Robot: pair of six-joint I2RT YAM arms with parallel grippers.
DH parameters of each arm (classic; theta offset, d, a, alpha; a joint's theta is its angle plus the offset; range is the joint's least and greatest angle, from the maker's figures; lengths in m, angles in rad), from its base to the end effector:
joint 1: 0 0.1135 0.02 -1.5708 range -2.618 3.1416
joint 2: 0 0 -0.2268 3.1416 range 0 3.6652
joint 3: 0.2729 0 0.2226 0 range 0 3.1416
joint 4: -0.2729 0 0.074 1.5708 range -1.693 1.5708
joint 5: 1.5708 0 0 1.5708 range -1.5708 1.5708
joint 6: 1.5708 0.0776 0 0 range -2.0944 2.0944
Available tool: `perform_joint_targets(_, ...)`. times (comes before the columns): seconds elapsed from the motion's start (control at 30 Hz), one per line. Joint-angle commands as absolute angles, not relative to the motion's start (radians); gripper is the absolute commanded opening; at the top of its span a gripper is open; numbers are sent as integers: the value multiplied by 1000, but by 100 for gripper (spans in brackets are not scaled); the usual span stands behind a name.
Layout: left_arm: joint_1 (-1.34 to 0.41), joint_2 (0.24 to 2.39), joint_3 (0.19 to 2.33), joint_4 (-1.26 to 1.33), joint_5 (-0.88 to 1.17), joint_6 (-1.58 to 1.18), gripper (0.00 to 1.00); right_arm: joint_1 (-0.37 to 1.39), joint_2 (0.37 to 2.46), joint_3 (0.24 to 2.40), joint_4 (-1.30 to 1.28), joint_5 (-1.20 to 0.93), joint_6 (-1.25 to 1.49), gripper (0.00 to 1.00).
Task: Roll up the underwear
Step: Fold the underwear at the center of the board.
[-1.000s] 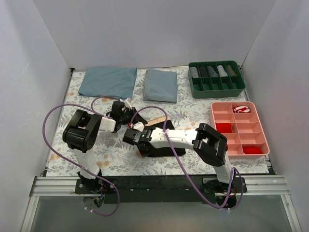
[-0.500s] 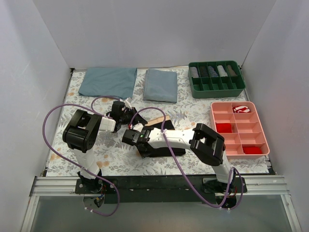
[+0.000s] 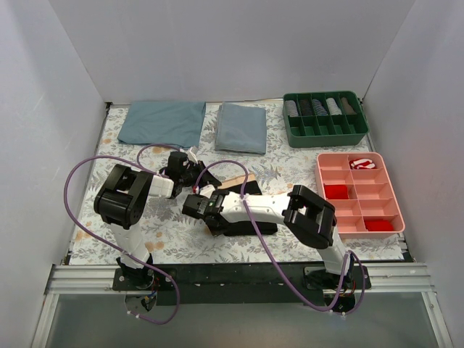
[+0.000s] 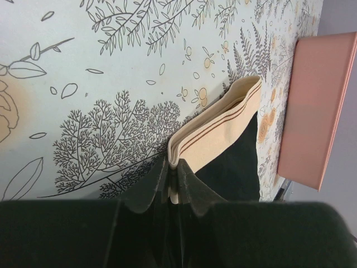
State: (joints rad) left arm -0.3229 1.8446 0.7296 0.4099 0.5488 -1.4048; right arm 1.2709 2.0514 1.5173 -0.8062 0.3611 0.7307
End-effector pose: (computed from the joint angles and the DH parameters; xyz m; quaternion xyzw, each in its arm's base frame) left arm 0.3061 -0.1451 0.0749 -0.3525 0.8076 -0.4668 0.0752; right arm 0.1365 0.3486 0.1144 -0.2408 0.9473 -0.0010 0.2112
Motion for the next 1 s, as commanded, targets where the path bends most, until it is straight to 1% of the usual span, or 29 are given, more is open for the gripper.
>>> perform_joint_targets(0.0,-330,1824,719,265,466,-1385,0,1275,2034,1491,-801,402,758,1)
perform_joint_targets(0.1,-325,1766,719,201,420,-1394,0,1273,1955,1438,-730,403,747,1)
perform_joint_targets(0.27,-295,1672,698,81,356,-1407,0,1267,1833,1348,-609,330,724,1)
perform_joint_targets(0.57,-281,1536,718,-123,275,-1376,0,1244,1701,1197,-422,204,729,1)
perform_joint_targets(0.8,-281,1473,785,-261,242,-1359,0,1183,1617,1068,-284,97,747,1)
perform_joint_targets(0.97,-281,1468,831,-330,239,-1350,0,1158,1566,1008,-209,37,752,1)
